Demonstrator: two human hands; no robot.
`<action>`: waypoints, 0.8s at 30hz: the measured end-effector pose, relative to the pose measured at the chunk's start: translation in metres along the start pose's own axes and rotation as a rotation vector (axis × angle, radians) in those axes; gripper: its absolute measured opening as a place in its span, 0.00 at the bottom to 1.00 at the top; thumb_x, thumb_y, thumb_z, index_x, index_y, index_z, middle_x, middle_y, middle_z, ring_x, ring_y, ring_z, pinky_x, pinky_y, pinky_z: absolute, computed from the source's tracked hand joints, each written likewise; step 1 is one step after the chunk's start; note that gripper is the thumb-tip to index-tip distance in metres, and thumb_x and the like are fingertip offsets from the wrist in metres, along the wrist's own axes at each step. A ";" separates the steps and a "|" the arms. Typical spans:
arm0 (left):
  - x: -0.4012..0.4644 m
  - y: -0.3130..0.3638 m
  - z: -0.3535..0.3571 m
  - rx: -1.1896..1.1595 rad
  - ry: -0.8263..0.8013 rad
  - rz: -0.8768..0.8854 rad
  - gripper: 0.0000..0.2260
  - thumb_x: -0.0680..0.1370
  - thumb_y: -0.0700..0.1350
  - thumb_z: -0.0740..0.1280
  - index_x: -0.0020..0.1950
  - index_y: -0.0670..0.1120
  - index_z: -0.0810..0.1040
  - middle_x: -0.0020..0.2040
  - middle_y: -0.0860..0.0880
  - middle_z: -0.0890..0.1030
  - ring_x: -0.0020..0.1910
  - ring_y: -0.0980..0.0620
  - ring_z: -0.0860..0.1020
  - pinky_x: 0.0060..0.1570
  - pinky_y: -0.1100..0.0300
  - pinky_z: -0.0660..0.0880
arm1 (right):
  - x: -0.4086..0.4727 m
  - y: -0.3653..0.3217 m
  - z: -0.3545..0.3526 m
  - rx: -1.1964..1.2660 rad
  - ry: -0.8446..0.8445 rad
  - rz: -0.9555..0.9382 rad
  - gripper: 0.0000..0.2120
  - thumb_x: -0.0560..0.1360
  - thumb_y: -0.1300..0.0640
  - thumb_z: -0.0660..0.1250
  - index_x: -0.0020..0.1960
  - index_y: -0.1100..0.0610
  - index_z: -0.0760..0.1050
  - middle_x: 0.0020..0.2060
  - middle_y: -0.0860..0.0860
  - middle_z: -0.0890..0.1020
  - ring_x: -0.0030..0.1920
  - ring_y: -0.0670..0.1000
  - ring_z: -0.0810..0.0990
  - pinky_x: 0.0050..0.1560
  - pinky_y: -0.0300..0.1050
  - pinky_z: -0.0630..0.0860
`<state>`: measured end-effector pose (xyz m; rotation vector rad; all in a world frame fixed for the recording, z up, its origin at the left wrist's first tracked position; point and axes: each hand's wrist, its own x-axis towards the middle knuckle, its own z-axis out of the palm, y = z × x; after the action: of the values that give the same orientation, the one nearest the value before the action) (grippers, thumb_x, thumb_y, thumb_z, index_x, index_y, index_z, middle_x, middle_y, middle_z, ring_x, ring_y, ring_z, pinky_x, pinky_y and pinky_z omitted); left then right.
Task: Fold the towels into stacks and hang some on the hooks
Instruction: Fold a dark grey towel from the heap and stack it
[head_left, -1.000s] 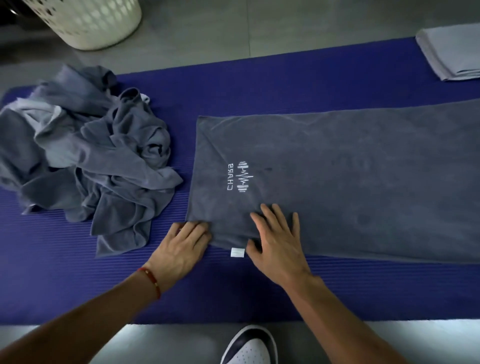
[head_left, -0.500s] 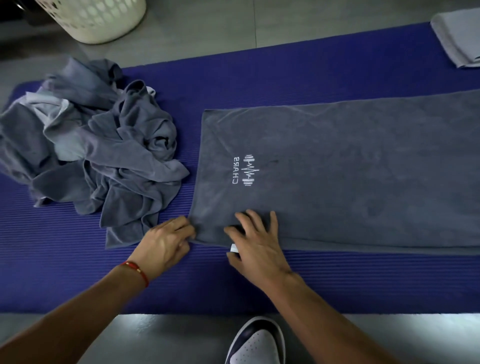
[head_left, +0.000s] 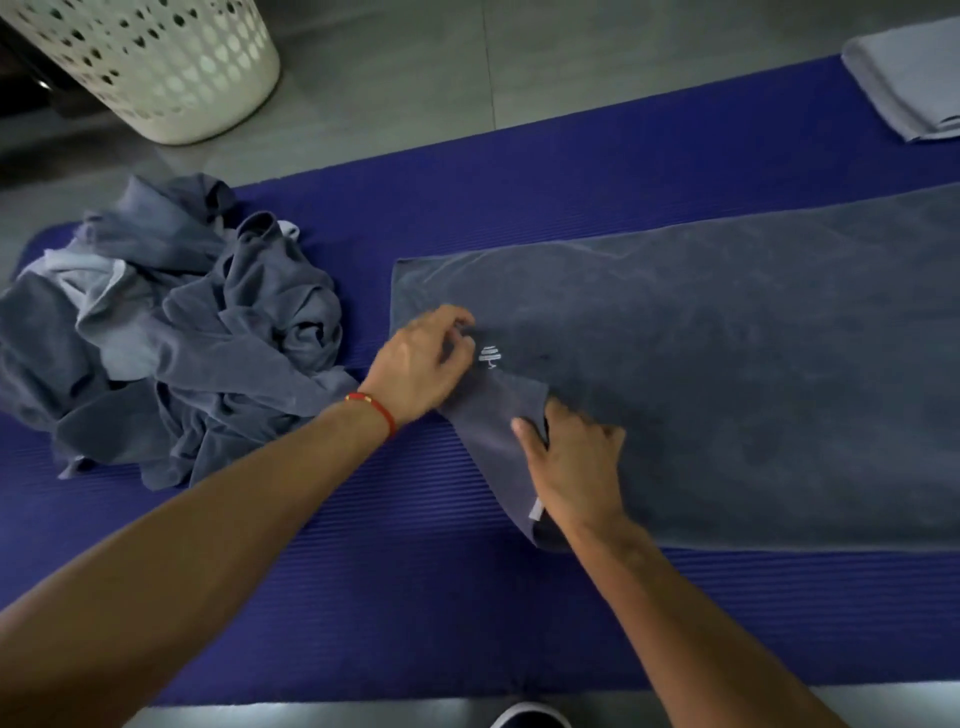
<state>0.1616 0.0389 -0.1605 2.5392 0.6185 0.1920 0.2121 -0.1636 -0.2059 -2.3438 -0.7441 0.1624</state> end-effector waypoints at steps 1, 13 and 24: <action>0.021 -0.012 0.003 0.086 0.030 -0.038 0.14 0.80 0.46 0.65 0.66 0.47 0.75 0.55 0.48 0.79 0.54 0.45 0.78 0.57 0.52 0.74 | 0.004 0.010 -0.002 -0.087 0.065 -0.021 0.12 0.76 0.50 0.74 0.42 0.57 0.79 0.34 0.54 0.81 0.38 0.58 0.81 0.45 0.51 0.66; 0.160 -0.077 -0.004 0.423 -0.201 -0.391 0.26 0.82 0.43 0.64 0.79 0.42 0.62 0.73 0.32 0.68 0.71 0.32 0.68 0.72 0.45 0.65 | 0.004 0.052 0.008 0.122 0.092 0.030 0.11 0.76 0.53 0.74 0.54 0.55 0.76 0.41 0.43 0.75 0.45 0.47 0.73 0.52 0.49 0.67; 0.143 -0.009 -0.050 0.008 -0.001 -0.248 0.15 0.78 0.34 0.58 0.42 0.49 0.79 0.36 0.48 0.77 0.33 0.51 0.74 0.32 0.62 0.73 | 0.011 0.053 -0.015 0.418 0.048 0.154 0.04 0.82 0.56 0.66 0.55 0.55 0.74 0.37 0.42 0.80 0.41 0.52 0.81 0.48 0.43 0.71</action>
<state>0.2720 0.1346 -0.1200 2.4418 0.9266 0.1008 0.2506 -0.1987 -0.2271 -1.9945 -0.4538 0.2979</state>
